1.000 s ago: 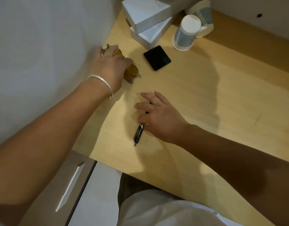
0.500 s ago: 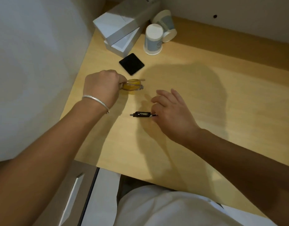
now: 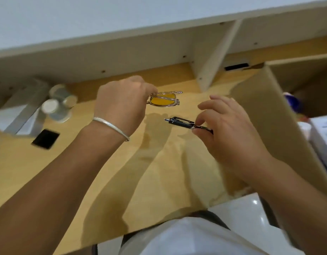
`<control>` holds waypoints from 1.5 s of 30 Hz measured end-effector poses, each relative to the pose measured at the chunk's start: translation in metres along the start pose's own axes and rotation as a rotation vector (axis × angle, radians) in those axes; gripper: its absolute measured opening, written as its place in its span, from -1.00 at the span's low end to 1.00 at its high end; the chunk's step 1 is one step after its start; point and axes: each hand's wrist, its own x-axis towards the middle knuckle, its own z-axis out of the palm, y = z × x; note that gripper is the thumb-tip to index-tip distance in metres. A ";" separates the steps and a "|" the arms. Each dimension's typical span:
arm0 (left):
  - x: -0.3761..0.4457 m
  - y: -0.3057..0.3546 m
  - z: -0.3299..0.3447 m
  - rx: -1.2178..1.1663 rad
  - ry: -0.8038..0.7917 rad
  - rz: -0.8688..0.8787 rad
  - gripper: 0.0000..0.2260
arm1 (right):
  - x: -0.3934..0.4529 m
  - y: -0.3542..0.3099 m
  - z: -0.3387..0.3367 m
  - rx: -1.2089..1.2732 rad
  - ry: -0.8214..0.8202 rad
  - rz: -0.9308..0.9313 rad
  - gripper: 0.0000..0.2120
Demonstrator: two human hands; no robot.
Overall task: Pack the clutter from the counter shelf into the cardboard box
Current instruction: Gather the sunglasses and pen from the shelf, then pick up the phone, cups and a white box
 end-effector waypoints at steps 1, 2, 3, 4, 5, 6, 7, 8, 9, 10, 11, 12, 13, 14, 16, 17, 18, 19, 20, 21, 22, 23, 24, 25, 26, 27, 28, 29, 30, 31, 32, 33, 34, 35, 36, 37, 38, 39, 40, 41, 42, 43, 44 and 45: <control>0.015 0.023 -0.004 -0.013 0.022 0.052 -0.68 | -0.008 0.017 -0.016 -0.001 0.028 0.044 -0.87; 0.030 0.047 -0.008 -0.026 0.039 0.106 -0.69 | -0.017 0.034 -0.031 0.002 0.064 0.089 -0.87; 0.044 0.072 -0.011 -0.037 0.055 0.155 -0.70 | -0.027 0.051 -0.046 0.005 0.102 0.133 -0.87; 0.057 0.096 -0.015 -0.048 0.067 0.196 -0.71 | -0.036 0.068 -0.060 0.005 0.136 0.174 -0.88; 0.068 0.119 -0.018 -0.057 0.080 0.233 -0.73 | -0.046 0.085 -0.072 0.002 0.163 0.211 -0.88; 0.078 0.143 -0.021 -0.069 0.093 0.270 -0.75 | -0.057 0.102 -0.083 -0.006 0.185 0.244 -0.89; 0.087 0.166 -0.023 -0.086 0.109 0.309 -0.77 | -0.067 0.118 -0.093 -0.016 0.202 0.278 -0.89; 0.095 0.188 -0.026 -0.103 0.126 0.349 -0.77 | -0.076 0.133 -0.101 -0.023 0.216 0.313 -0.88; 0.102 0.210 -0.027 -0.110 0.137 0.391 -0.78 | -0.086 0.147 -0.108 -0.024 0.227 0.347 -0.88; 0.107 0.229 -0.026 -0.112 0.139 0.430 -0.78 | -0.094 0.159 -0.114 -0.021 0.238 0.379 -0.88; 0.112 0.247 -0.024 -0.115 0.130 0.456 -0.77 | -0.102 0.171 -0.118 -0.014 0.246 0.406 -0.88; 0.117 0.264 -0.021 -0.124 0.112 0.472 -0.77 | -0.110 0.181 -0.122 -0.010 0.251 0.430 -0.88; 0.122 0.279 -0.018 -0.125 0.093 0.482 -0.77 | -0.116 0.190 -0.125 -0.012 0.253 0.448 -0.87; 0.125 0.292 -0.013 -0.120 0.078 0.492 -0.76 | -0.123 0.198 -0.127 -0.018 0.249 0.465 -0.85; 0.128 0.312 -0.002 -0.108 0.026 0.533 -0.68 | -0.132 0.210 -0.129 -0.027 0.218 0.504 -0.76; 0.127 0.318 0.003 -0.095 -0.015 0.559 -0.64 | -0.135 0.214 -0.130 -0.025 0.204 0.513 -0.71; 0.125 0.321 0.008 -0.078 -0.045 0.582 -0.60 | -0.136 0.216 -0.130 -0.016 0.196 0.513 -0.68; 0.123 0.321 0.014 -0.064 -0.062 0.592 -0.58 | -0.135 0.216 -0.130 0.001 0.192 0.509 -0.65; 0.119 0.317 0.017 -0.060 -0.073 0.588 -0.56 | -0.133 0.215 -0.130 0.019 0.186 0.501 -0.63; 0.115 0.310 0.020 -0.062 -0.083 0.576 -0.55 | -0.129 0.211 -0.129 0.034 0.177 0.492 -0.60; 0.111 0.300 0.022 -0.063 -0.093 0.557 -0.54 | -0.124 0.206 -0.126 0.043 0.165 0.479 -0.60; 0.106 0.288 0.023 -0.064 -0.100 0.530 -0.54 | -0.118 0.201 -0.123 0.048 0.153 0.464 -0.61; 0.100 0.273 0.024 -0.065 -0.108 0.496 -0.54 | -0.110 0.194 -0.119 0.056 0.145 0.441 -0.63; 0.093 0.257 0.024 -0.065 -0.115 0.458 -0.55 | -0.101 0.186 -0.114 0.069 0.140 0.414 -0.64; 0.086 0.238 0.024 -0.063 -0.120 0.419 -0.55 | -0.092 0.176 -0.109 0.085 0.131 0.385 -0.63; 0.077 0.219 0.024 -0.061 -0.122 0.376 -0.56 | -0.081 0.163 -0.103 0.098 0.114 0.355 -0.62; 0.068 0.198 0.024 -0.061 -0.123 0.328 -0.56 | -0.069 0.149 -0.097 0.105 0.092 0.319 -0.60; 0.058 0.177 0.024 -0.062 -0.125 0.279 -0.56 | -0.058 0.135 -0.090 0.107 0.066 0.277 -0.58; 0.048 0.156 0.023 -0.059 -0.129 0.230 -0.56 | -0.046 0.119 -0.083 0.107 0.040 0.227 -0.57; 0.038 0.134 0.022 -0.051 -0.135 0.181 -0.56 | -0.034 0.102 -0.075 0.108 0.017 0.181 -0.56; 0.028 0.112 0.022 -0.038 -0.141 0.133 -0.56 | -0.022 0.085 -0.066 0.111 -0.005 0.140 -0.56; 0.017 0.089 0.021 -0.023 -0.149 0.084 -0.56 | -0.011 0.067 -0.057 0.109 -0.029 0.105 -0.55; 0.005 0.066 0.020 -0.010 -0.156 0.034 -0.56 | 0.000 0.049 -0.046 0.099 -0.055 0.068 -0.54; -0.006 0.044 0.019 0.000 -0.162 -0.017 -0.55 | 0.011 0.031 -0.036 0.081 -0.078 0.027 -0.55; -0.018 0.022 0.018 0.008 -0.167 -0.068 -0.55 | 0.021 0.013 -0.024 0.066 -0.099 -0.015 -0.55; -0.030 0.000 0.017 0.015 -0.172 -0.114 -0.54 | 0.031 -0.005 -0.013 0.057 -0.119 -0.049 -0.54; -0.041 -0.021 0.016 0.022 -0.176 -0.154 -0.54 | 0.041 -0.023 -0.003 0.056 -0.137 -0.077 -0.54; -0.053 -0.041 0.015 0.028 -0.178 -0.192 -0.53 | 0.050 -0.041 0.008 0.061 -0.155 -0.101 -0.53; -0.064 -0.062 0.015 0.031 -0.176 -0.231 -0.53 | 0.059 -0.059 0.020 0.067 -0.171 -0.125 -0.52; -0.076 -0.081 0.015 0.030 -0.172 -0.273 -0.53 | 0.067 -0.077 0.031 0.069 -0.190 -0.150 -0.52; -0.087 -0.101 0.015 0.028 -0.171 -0.316 -0.54 | 0.076 -0.094 0.043 0.067 -0.208 -0.180 -0.51; -0.098 -0.119 0.016 0.027 -0.177 -0.357 -0.54 | 0.084 -0.110 0.055 0.065 -0.224 -0.208 -0.51; -0.108 -0.137 0.017 0.025 -0.188 -0.395 -0.53 | 0.093 -0.125 0.066 0.065 -0.237 -0.233 -0.51; -0.118 -0.154 0.019 0.022 -0.199 -0.434 -0.53 | 0.101 -0.140 0.078 0.067 -0.249 -0.260 -0.51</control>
